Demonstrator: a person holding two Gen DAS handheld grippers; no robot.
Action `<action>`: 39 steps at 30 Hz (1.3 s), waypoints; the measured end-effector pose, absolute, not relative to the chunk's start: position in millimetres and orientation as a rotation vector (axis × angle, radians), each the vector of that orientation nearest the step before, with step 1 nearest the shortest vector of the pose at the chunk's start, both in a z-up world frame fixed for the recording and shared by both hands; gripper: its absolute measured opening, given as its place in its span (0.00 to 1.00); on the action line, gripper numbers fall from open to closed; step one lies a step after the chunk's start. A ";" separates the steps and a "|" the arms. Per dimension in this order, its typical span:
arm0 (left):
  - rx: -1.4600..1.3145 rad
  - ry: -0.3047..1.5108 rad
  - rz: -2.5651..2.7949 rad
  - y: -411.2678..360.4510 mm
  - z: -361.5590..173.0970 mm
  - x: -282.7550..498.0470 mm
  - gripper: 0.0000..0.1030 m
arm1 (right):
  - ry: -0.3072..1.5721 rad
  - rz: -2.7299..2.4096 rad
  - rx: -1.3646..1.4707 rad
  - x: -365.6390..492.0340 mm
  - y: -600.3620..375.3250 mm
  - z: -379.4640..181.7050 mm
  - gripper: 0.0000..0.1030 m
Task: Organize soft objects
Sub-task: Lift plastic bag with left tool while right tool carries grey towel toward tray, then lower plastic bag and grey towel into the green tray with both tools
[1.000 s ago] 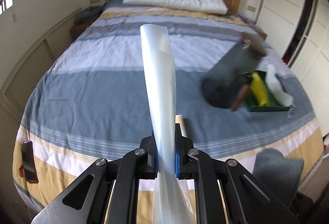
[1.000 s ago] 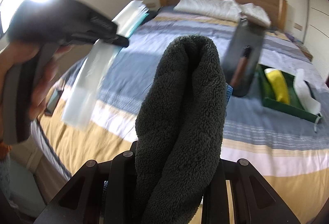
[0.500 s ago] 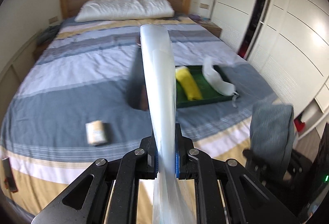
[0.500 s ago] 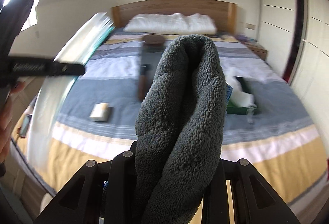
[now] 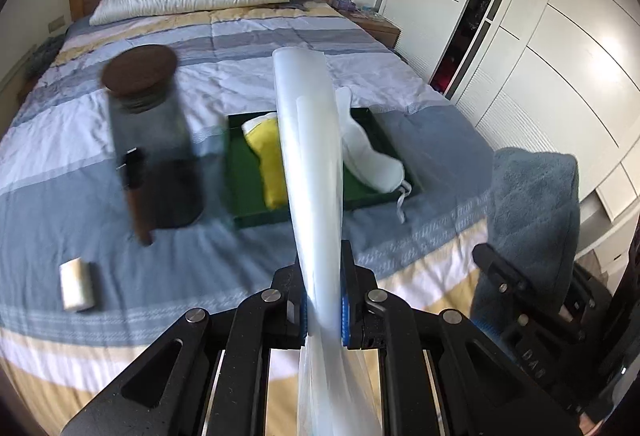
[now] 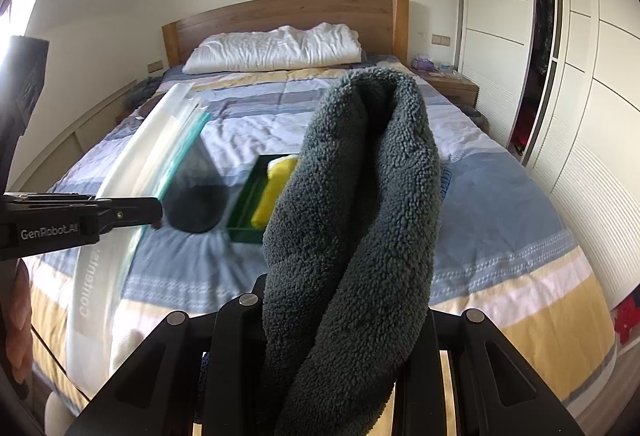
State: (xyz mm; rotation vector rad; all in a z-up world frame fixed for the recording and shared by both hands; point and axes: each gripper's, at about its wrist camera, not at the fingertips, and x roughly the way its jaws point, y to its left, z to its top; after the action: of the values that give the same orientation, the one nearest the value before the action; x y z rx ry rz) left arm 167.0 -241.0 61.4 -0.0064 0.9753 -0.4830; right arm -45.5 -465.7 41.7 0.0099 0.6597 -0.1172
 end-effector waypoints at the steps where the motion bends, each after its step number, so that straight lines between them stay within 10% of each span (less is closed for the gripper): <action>1: -0.012 0.981 -0.482 -248.6 59.2 175.5 0.09 | 0.665 -0.118 0.005 -36.1 -467.8 40.4 0.26; 39: -0.046 1.086 -0.352 -356.8 -57.7 388.5 0.09 | 0.868 -0.171 -0.081 341.9 -517.3 -37.7 0.27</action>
State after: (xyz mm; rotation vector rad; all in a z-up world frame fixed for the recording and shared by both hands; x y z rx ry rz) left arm 388.5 -356.8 -57.7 -0.0460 1.0859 -0.3518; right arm 341.9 -517.3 -37.7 -0.0810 0.8677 -0.1715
